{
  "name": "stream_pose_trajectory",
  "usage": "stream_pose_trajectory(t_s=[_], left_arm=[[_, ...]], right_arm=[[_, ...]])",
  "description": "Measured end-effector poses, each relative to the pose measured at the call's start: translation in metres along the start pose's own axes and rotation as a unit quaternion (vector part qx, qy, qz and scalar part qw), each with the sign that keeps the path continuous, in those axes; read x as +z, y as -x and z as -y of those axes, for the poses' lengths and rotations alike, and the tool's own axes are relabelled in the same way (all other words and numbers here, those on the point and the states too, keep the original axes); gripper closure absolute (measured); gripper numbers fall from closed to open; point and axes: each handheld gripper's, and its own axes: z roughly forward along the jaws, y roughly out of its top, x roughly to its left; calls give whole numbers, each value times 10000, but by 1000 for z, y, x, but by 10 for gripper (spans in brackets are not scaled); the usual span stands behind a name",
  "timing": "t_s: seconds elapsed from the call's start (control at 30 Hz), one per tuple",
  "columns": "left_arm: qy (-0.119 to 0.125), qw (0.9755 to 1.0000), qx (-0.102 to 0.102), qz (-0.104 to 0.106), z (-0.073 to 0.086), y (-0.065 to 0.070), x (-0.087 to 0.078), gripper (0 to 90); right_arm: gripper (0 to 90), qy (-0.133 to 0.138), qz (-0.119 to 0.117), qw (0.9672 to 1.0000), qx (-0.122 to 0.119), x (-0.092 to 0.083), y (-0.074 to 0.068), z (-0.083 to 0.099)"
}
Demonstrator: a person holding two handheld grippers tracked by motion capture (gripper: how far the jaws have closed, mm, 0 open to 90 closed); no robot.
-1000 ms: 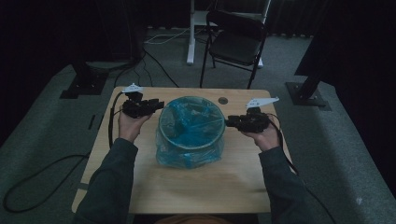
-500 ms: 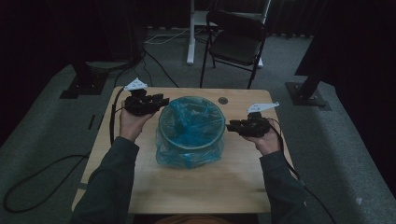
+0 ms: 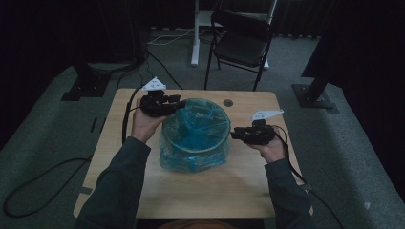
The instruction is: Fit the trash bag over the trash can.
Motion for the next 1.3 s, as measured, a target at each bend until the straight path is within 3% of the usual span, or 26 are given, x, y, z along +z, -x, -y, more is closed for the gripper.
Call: stream_pose_trajectory(t_s=[0.37, 0.7, 0.9, 1.0, 1.07, 1.13, 1.17, 1.27, 1.3], left_arm=[[-107, 9993, 318, 140, -14, 19, 19, 605], [-451, 9973, 568, 146, -18, 29, 36, 590], [-818, 9939, 742, 62, -17, 33, 56, 584], [-871, 9933, 754, 35, -17, 34, 59, 585], [-1020, 9913, 836, 12, -17, 35, 65, 585], [-1020, 9913, 836, 12, -17, 35, 65, 586], [-1144, 9894, 891, 12, -16, 37, 70, 587], [-1255, 9879, 916, 20, -16, 38, 73, 594], [-1333, 9864, 966, 19, -17, 39, 75, 595]], right_arm=[[653, 0, -10, 10000, 17, -1, 1, 1], [651, 10, -15, 10000, 21, -1, 2, 2], [650, 22, -7, 10000, 52, -2, 3, 4], [650, 21, -3, 10000, 66, -2, 4, 5], [650, 19, -1, 10000, 70, -2, 4, 5], [650, 20, -5, 10000, 69, -2, 4, 5], [650, 24, -4, 10000, 70, -2, 4, 5], [650, 15, -4, 10000, 80, -2, 4, 5], [650, 17, -5, 10000, 79, -2, 4, 5]])
